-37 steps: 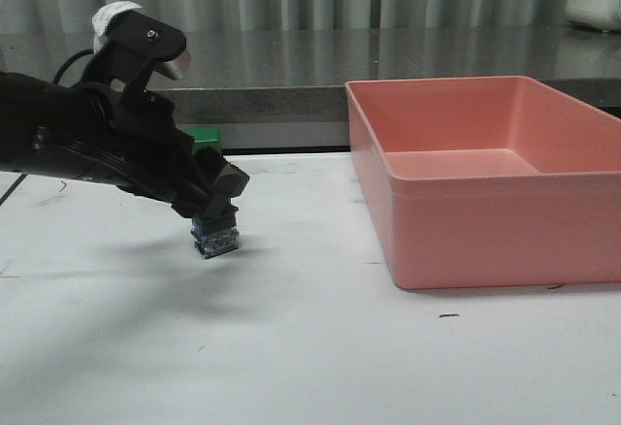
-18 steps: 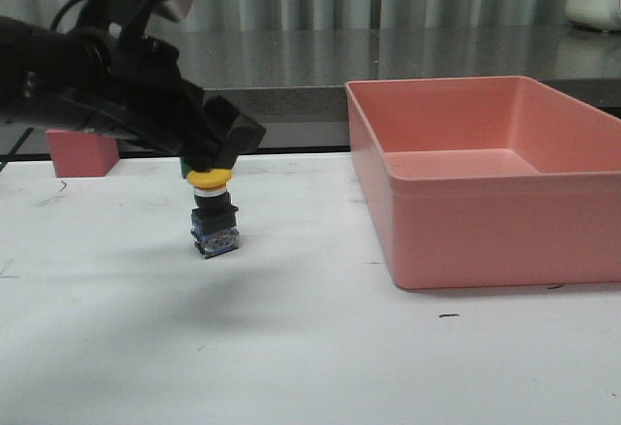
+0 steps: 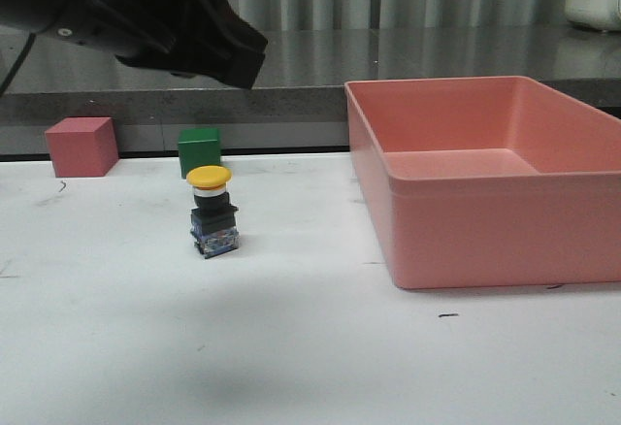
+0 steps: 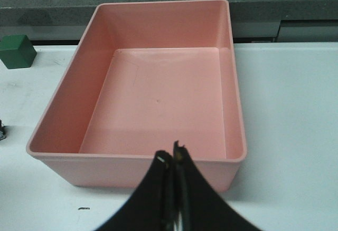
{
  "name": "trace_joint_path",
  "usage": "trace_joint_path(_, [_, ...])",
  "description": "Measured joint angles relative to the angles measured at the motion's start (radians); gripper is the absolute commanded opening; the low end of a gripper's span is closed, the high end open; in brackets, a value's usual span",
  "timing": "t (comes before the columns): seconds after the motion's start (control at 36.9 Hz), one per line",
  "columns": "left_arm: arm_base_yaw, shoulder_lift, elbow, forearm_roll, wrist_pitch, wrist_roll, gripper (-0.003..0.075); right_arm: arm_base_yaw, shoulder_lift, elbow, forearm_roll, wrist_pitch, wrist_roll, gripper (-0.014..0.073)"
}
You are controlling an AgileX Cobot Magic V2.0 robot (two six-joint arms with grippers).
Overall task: Place and stand button with both arms
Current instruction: 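Open the left gripper and raise it away from the button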
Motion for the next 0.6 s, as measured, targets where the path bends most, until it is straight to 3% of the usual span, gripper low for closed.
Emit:
trace_joint_path(0.19, [-0.029,-0.164,0.001,-0.059,0.143,0.0,-0.002,0.0,0.0,0.0,0.0,0.0,0.0,-0.0063])
trace_joint_path(0.6, [-0.029,-0.762,0.001,-0.104,0.622,0.0,-0.002,0.0,0.0,0.0,0.0,0.0,0.0,-0.0063])
